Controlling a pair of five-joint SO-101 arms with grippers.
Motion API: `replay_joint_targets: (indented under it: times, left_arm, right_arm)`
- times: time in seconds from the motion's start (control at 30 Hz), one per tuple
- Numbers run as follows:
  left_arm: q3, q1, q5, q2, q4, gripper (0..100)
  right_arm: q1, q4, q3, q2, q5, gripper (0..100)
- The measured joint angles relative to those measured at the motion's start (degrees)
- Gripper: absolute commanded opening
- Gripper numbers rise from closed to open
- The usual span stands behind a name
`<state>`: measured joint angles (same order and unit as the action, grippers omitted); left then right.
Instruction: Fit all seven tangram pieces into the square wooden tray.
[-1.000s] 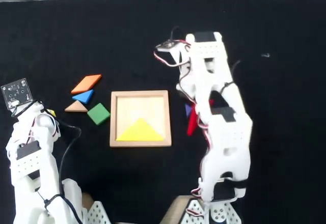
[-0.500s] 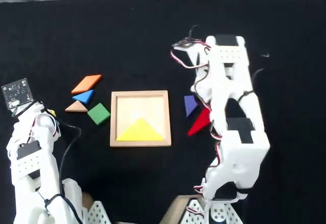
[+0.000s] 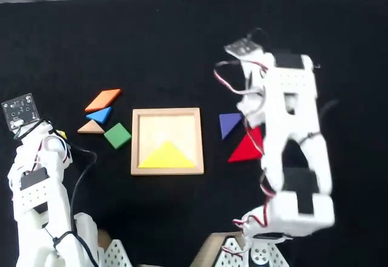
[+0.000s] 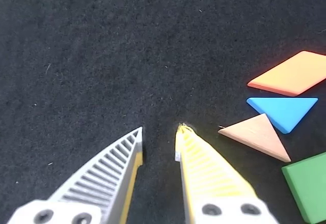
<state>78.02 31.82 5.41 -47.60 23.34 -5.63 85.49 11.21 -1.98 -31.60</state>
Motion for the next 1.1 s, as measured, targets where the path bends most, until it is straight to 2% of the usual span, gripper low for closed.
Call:
replay_joint_targets:
  times: [0.17,0.23,0.33,0.57,0.83,1.1]
  left_arm:
    - [0.0,0.0,0.0,0.0,0.0,12]
    - [0.0,0.0,0.0,0.0,0.0,12]
    - [0.0,0.0,0.0,0.0,0.0,12]
    - [0.0,0.0,0.0,0.0,0.0,12]
    - [0.0,0.0,0.0,0.0,0.0,12]
    - [0.0,0.0,0.0,0.0,0.0,12]
  right_arm:
    - [-4.57,-13.8,21.54,11.25,0.09,1.1]
    - [-4.48,-14.68,27.6,13.54,-0.44,1.1]
    - [-4.48,-13.8,31.65,14.07,-5.1,1.1]
    - [-6.42,-15.56,30.86,5.01,-8.53,1.1]
    - [-9.85,-15.74,17.41,-11.6,-8.79,1.1]
    - [-10.2,-16.35,7.21,-14.15,-7.21,1.1]
